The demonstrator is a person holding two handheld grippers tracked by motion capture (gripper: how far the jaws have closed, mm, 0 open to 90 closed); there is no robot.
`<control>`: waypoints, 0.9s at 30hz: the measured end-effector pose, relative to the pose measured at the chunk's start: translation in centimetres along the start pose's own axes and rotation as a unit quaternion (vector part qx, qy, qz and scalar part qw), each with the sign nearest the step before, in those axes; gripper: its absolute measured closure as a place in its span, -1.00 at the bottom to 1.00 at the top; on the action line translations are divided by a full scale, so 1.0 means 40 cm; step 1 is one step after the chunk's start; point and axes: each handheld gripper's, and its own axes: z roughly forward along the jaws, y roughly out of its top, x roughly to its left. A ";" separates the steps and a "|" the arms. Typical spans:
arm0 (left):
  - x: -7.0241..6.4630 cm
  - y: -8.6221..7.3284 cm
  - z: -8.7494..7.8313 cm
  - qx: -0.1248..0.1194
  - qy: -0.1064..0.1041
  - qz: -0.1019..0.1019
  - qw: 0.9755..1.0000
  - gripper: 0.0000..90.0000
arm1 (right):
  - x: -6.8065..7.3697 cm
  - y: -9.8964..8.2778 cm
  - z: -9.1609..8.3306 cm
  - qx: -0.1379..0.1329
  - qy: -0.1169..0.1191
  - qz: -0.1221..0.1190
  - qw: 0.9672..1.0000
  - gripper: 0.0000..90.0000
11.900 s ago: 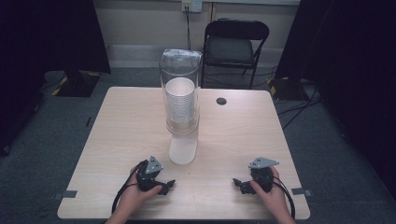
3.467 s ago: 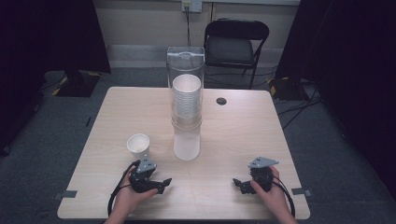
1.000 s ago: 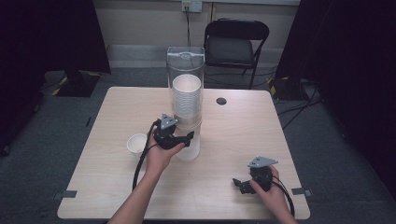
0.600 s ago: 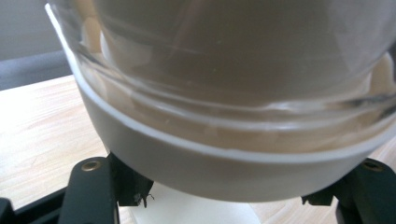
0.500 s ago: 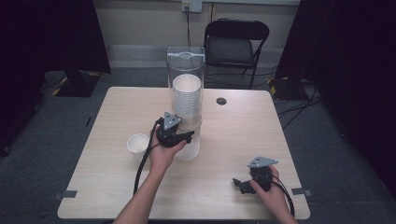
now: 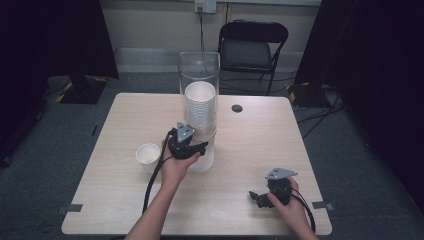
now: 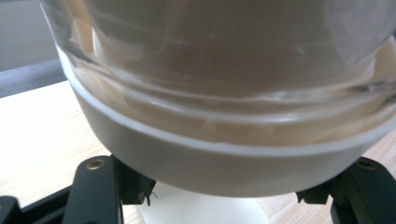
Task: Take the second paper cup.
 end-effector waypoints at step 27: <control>-0.017 -0.132 0.064 0.170 -0.016 0.035 0.985 0.83 | 0.002 0.002 0.002 0.000 0.001 0.003 1.000 -1.00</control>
